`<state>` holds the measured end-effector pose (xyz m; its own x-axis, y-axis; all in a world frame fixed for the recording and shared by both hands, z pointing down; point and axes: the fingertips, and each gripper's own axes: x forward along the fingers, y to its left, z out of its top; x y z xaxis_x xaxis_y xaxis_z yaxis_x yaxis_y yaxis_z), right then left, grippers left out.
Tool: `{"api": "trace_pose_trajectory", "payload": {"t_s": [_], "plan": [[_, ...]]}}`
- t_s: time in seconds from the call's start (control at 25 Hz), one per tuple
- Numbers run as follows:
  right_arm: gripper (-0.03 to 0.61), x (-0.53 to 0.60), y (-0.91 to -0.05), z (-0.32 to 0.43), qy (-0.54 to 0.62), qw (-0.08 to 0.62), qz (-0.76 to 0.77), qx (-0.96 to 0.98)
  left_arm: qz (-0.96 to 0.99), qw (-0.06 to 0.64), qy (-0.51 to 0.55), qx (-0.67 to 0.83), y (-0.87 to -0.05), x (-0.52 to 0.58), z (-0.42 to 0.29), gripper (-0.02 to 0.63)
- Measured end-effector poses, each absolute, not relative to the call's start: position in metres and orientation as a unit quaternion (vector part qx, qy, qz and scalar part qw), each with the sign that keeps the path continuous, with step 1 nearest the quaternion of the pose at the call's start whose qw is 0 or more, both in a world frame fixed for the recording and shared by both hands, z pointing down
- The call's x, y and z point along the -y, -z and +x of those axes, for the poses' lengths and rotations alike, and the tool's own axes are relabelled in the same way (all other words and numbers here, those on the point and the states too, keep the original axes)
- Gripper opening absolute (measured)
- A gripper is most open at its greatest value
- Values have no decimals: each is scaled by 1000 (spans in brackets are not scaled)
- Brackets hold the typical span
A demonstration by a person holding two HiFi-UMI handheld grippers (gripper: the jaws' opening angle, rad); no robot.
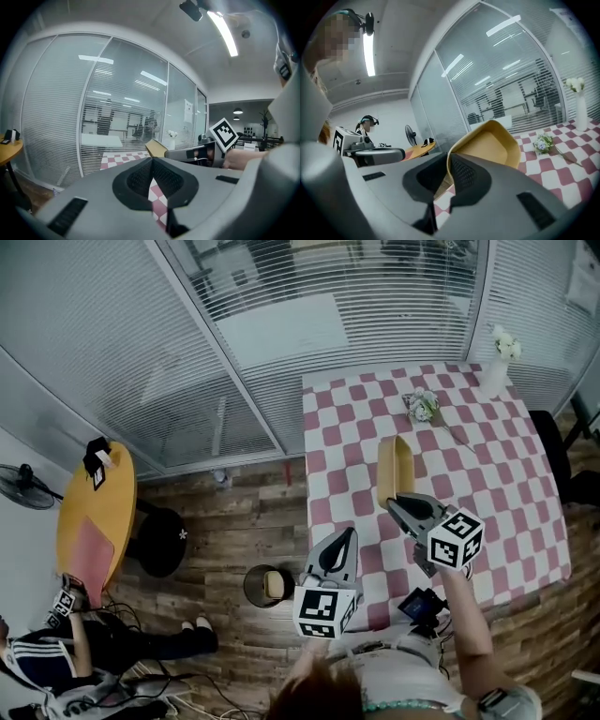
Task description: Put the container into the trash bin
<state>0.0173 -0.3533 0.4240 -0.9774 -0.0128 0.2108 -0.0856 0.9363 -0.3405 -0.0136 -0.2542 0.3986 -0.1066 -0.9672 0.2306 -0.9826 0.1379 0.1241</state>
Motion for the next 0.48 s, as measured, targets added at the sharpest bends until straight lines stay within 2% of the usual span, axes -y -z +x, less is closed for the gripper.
{"api": "trace_pose_trajectory", "payload": {"t_s": [0.48], "plan": [[15,291,-355,21,-165,25,14,986,671,93,-16,735,-360,242,-17,5]]}}
